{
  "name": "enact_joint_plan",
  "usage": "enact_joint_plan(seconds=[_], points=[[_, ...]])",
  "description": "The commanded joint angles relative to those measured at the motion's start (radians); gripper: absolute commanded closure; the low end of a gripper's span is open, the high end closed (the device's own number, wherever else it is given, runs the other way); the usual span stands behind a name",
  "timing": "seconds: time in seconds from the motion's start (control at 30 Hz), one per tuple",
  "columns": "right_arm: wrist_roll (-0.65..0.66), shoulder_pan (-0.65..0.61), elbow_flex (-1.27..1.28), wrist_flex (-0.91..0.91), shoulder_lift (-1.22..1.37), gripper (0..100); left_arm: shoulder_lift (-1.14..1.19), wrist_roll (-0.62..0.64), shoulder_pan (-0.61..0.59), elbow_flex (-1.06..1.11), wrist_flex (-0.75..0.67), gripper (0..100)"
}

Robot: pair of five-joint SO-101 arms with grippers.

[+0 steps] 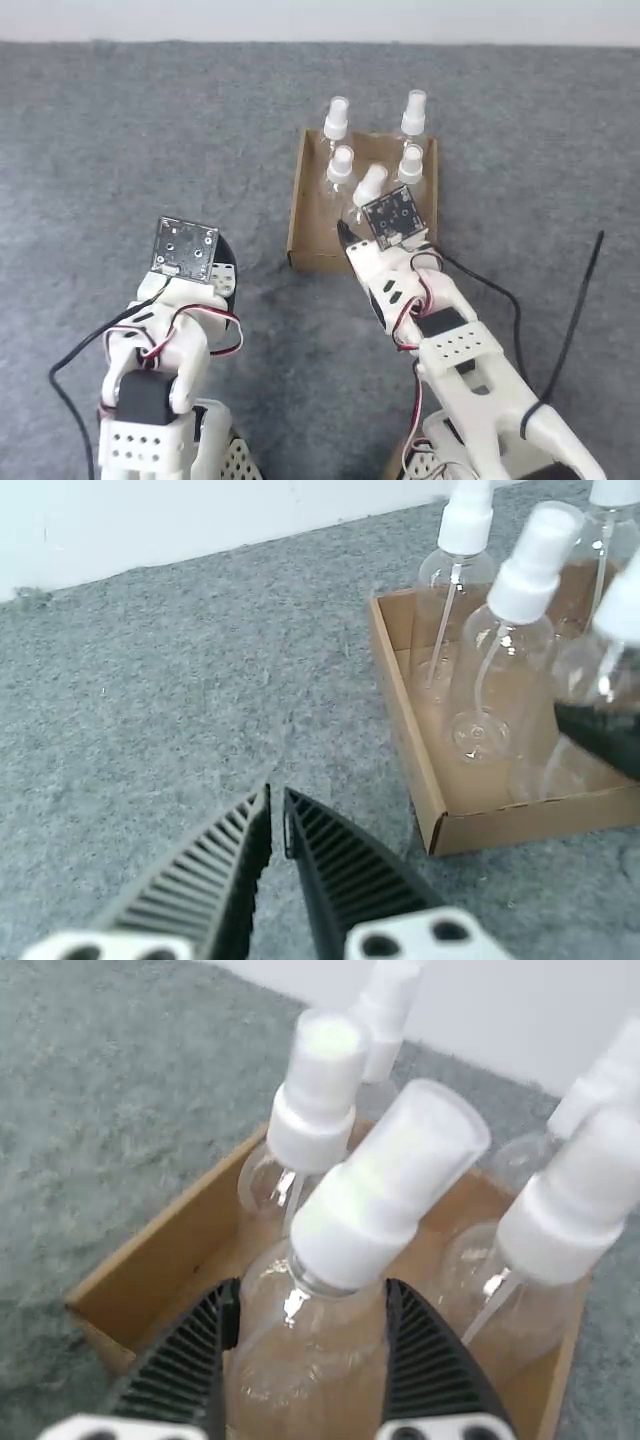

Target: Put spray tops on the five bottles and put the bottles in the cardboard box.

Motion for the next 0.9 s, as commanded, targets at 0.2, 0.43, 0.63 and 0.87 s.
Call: enact_joint_plan(seconds=[0.2,0.43,0.63,0.87], points=[[0.011,-0.051,0.0,0.033,-0.007,86.6,-0.014,-0.008,-0.006,-0.007,-0.028,99],[0.011,-0.054,0.0,0.041,-0.007,79.1,-0.014,-0.008,-0.006,-0.007,-0.028,99],[0.011,-0.054,-0.002,0.041,-0.007,79.0,-0.014,-0.008,-0.006,-0.007,-0.028,99],[0.011,-0.054,-0.028,0.048,-0.007,78.9,-0.014,-0.008,-0.006,-0.007,-0.028,99]])
